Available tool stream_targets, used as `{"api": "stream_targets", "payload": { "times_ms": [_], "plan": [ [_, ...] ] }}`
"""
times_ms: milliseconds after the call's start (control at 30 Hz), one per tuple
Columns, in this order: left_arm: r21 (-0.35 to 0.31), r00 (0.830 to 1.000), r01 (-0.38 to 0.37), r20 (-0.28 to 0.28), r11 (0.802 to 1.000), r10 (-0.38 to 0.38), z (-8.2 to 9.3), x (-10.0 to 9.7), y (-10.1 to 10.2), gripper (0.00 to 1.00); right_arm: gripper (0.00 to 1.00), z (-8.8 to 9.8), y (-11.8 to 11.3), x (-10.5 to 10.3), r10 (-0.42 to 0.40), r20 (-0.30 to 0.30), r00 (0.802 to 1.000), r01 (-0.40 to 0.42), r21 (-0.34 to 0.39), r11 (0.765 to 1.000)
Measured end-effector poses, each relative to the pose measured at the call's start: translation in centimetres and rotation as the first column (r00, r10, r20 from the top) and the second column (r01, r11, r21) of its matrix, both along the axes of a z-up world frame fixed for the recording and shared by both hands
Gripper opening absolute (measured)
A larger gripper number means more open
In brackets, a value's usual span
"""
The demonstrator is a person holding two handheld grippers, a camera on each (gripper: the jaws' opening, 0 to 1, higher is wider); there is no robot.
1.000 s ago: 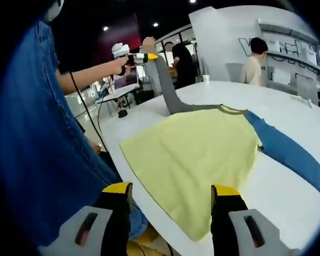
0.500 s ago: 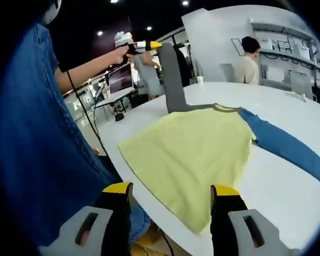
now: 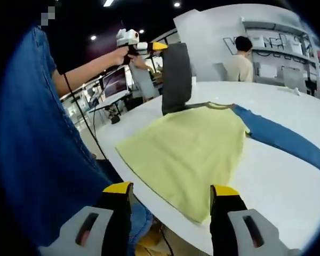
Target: Fold the garment on the visible template until the final outline fits inside the template.
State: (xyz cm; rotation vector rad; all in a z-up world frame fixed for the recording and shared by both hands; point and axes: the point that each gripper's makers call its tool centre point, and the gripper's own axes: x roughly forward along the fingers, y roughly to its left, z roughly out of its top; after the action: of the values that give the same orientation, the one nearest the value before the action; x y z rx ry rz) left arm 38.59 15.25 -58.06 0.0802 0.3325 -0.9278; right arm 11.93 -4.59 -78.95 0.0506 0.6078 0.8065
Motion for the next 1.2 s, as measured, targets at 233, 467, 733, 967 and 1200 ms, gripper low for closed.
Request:
{"api": "stream_targets", "payload": {
  "times_ms": [233, 467, 733, 967, 1200],
  "plan": [
    [0.021, 0.999, 0.042, -0.024, 0.999, -0.042, -1.2, -1.1, -1.9, 0.0, 0.58, -0.1, -0.3, -0.2, -0.021, -0.003, 1.0, 0.021, 0.008, 1.0],
    [0.045, 0.999, 0.038, -0.038, 0.998, -0.036, -3.1, -2.4, -3.3, 0.0, 0.57, 0.0, -0.3, -0.3, -0.03, -0.005, 1.0, 0.03, 0.018, 0.999],
    [0.081, 0.999, -0.034, -0.011, 0.996, 0.035, -5.9, -3.6, -4.8, 0.0, 0.57, -0.1, -0.7, -0.7, -0.041, -0.01, 0.999, 0.042, 0.03, 0.999],
    [0.096, 0.999, -0.05, 0.023, 0.994, 0.048, -8.3, -4.7, -5.9, 0.0, 0.56, -0.3, -1.2, -1.2, -0.052, -0.023, 0.998, 0.053, 0.041, 0.998],
    [0.163, 0.998, -0.039, 0.048, 0.986, 0.031, -12.3, -6.6, -6.9, 0.0, 0.56, -0.7, -2.4, -1.7, -0.075, -0.043, 0.996, 0.077, 0.05, 0.996]
  ]
}}
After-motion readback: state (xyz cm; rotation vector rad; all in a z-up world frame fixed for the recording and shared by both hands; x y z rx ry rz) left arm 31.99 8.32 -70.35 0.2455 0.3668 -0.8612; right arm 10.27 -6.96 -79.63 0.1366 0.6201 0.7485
